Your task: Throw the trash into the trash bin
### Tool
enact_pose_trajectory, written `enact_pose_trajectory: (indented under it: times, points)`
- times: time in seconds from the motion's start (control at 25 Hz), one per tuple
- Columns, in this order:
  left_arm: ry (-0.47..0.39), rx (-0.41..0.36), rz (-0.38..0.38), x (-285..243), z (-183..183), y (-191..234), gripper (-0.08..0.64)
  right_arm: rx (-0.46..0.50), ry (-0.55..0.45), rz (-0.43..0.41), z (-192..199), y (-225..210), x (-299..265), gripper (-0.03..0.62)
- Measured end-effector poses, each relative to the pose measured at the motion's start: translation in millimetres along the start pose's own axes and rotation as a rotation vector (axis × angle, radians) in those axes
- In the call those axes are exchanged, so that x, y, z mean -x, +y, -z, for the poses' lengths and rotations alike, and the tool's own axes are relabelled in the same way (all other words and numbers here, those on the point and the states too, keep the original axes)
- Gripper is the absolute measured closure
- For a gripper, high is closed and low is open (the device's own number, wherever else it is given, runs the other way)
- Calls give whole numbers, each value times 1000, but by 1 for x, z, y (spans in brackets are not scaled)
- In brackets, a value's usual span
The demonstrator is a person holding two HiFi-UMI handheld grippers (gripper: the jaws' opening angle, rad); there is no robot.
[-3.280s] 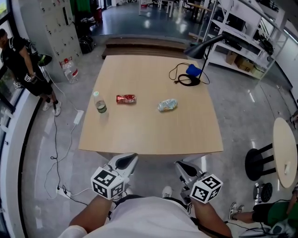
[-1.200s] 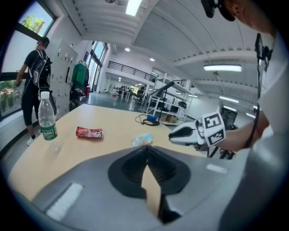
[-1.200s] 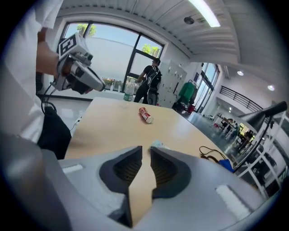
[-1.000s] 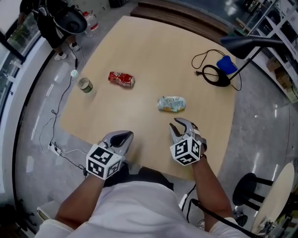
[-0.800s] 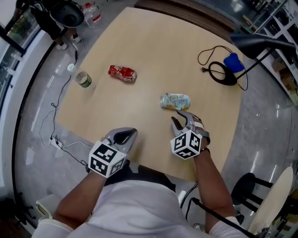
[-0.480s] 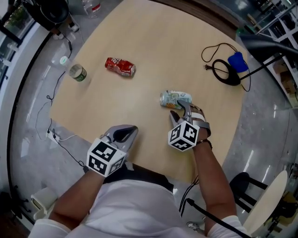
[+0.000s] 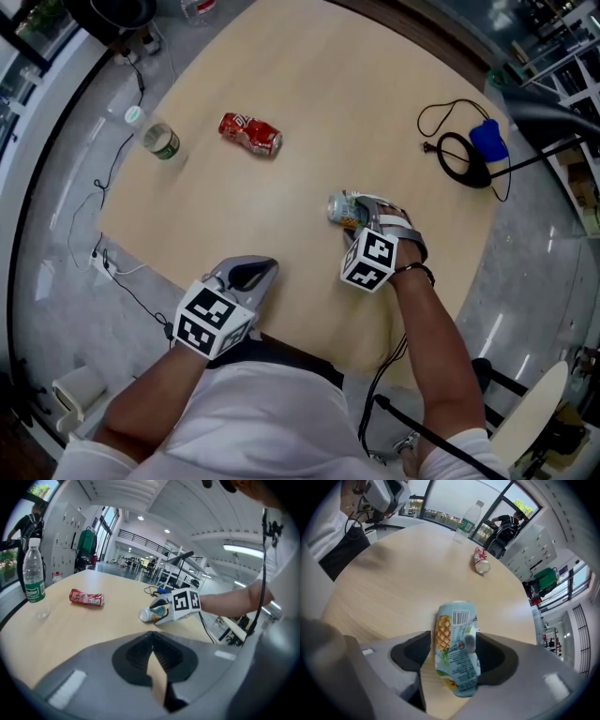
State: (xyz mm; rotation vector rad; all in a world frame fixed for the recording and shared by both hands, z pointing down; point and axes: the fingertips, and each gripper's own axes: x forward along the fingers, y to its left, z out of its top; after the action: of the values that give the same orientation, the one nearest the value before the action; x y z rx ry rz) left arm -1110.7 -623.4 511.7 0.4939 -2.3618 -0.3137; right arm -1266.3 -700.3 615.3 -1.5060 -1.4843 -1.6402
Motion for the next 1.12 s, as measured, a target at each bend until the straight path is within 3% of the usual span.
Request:
enact_pose_trajectory:
  times: [0.24,0.32,0.36,0.52,0.6,0.76,0.92,1.12]
  points:
    - [4,15,7,-2,1,3,551,-37,-2,-213,2,0,-5,307]
    - [2,24,8,-1,1,4,551,-26,1,-238,2,-3,-6,307]
    - [1,28,7,-1,1,5,551,-19,1,-236,2,-6,-7,354]
    - [-4,32,1,2,1,9,551,-24,-25,-215,0,-14,-4,390]
    - [-6,31,-4,4,2,11,551,-33,-45,-183,-4,-19,-1,457]
    - [-20,40,-10,8,0,12,552,-72,-67,-121,-3,-22,5,474]
    - [-53,30,-16,18,-8,9,551,-207,-164,-40,-15,-26,29,479]
    - [-106,1,-44,36,-22,9,551,-412,-370,6,-51,-27,83,482]
